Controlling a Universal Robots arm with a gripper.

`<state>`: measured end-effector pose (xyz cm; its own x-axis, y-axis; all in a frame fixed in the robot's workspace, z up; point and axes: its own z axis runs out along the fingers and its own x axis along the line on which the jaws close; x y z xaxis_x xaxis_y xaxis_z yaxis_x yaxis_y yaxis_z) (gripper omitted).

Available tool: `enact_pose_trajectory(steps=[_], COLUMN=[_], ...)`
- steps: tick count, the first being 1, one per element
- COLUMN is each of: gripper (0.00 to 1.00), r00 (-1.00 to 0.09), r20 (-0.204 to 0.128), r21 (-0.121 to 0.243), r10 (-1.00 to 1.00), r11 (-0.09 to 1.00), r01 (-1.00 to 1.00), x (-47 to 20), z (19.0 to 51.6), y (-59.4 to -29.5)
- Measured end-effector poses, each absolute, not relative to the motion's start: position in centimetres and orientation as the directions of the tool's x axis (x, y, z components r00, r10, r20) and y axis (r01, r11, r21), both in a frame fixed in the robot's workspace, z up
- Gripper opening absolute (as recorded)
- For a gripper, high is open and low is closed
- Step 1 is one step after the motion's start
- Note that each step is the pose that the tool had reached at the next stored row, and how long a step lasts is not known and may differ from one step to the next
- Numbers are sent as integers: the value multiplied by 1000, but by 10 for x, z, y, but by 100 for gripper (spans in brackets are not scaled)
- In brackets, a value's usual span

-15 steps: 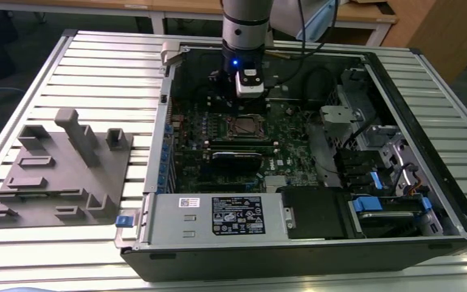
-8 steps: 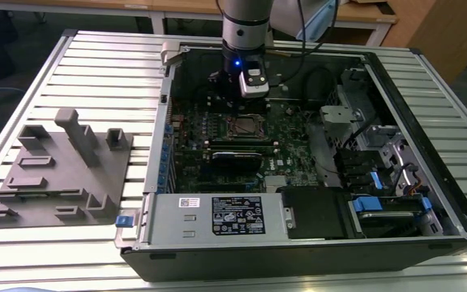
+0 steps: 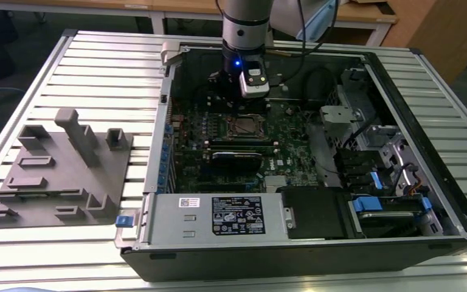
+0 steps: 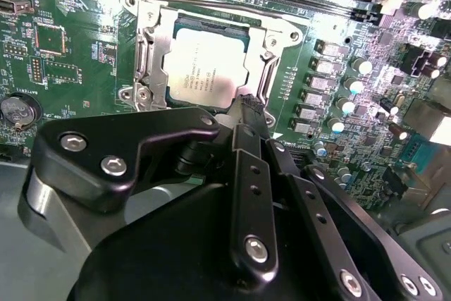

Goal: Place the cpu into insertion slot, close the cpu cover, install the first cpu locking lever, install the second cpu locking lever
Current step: 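Install the first cpu locking lever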

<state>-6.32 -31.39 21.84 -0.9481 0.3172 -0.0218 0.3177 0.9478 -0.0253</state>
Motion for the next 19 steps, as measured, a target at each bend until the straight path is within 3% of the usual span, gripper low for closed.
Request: enact_pose_trajectory(steps=[19], gripper=[10], r00=[-951], r20=[-22], r21=[-25], r10=[310], r11=[950], r01=[310], x=[-63], z=[227], y=[-314])
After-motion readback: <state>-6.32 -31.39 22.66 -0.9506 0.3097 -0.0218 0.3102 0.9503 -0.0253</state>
